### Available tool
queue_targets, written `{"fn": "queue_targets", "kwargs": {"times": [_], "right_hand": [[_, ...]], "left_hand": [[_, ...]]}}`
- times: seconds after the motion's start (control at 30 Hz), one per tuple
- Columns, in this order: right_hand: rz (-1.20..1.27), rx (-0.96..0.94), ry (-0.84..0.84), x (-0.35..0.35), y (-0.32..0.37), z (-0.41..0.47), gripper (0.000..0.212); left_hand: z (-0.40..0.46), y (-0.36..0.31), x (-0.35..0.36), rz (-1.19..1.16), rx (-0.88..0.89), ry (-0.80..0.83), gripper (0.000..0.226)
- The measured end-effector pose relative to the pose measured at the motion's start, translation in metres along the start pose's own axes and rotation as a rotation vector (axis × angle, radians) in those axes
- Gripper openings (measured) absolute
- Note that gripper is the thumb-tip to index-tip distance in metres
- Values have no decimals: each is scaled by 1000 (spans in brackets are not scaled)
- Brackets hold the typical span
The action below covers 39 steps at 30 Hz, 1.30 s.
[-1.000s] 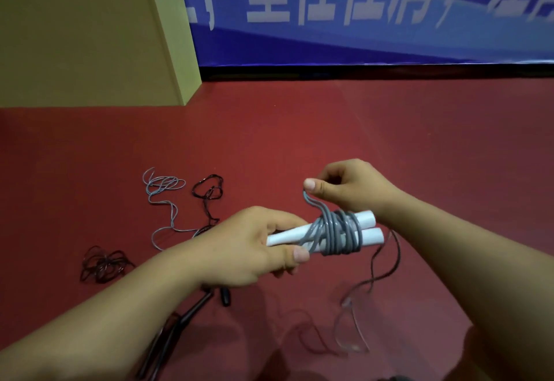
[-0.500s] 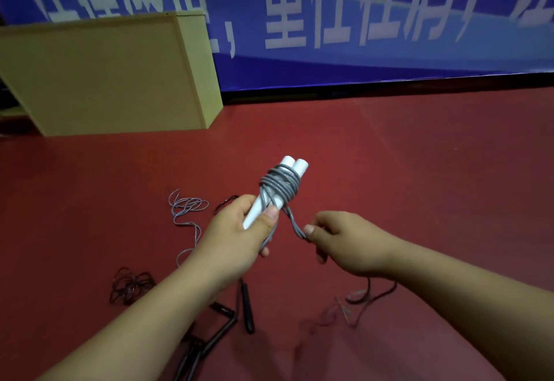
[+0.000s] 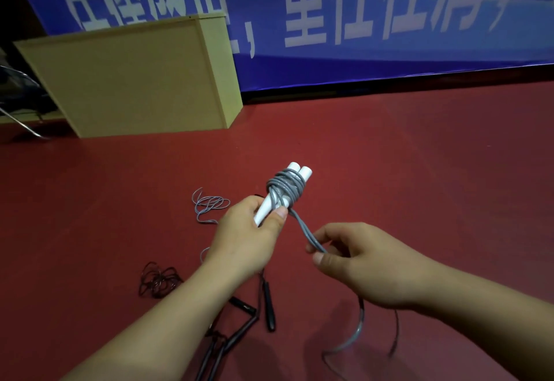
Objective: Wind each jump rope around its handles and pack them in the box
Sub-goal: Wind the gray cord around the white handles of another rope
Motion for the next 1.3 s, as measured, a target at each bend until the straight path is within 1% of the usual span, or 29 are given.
{"fn": "queue_targets", "kwargs": {"times": [0.17,0.3,0.37,0.43,0.53,0.7,0.83,0.93,1.07,1.17,1.3], "right_hand": [[0,-8,-4,-1,0,3,12],[11,-66,-52,-6,2,2,16],[10,-106,-89,-8,3,2,17],[-18,-154,-123,-9,5,1,17],[-110,-198,-156,-11,4,1,24],[-205,-157,-215,-24,-1,2,19],[-291,-120,-283,-38,-8,6,17],[-291,-72,-323,-47,-12,6,20],[-308,-39,-300,-45,-15,7,24],[-305,-38,-296,-45,-18,9,23],[-255,-21,-270,-49,-25,13,34]], "left_hand": [[1,0,-2,36,-1,-33,18],[-3,-2,-3,296,84,-79,19],[-3,-1,-1,371,112,-67,21],[-4,0,3,419,127,6,21],[-6,1,9,472,192,168,19],[-11,-5,13,553,263,328,17],[-18,-13,16,566,333,446,22],[-21,-16,19,545,357,511,18],[-25,-16,23,514,361,605,14],[-28,-17,26,435,363,678,12],[-34,-21,27,289,364,765,11]]}}
Point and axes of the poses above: each hand's wrist, its own z-axis towards the middle knuckle, its own x-axis out of the palm, y = z × x, the point moved 3 cm from there along z, towards the middle knuckle, and after that the axes turned 2 degrees about y, right-handed, at the moved point
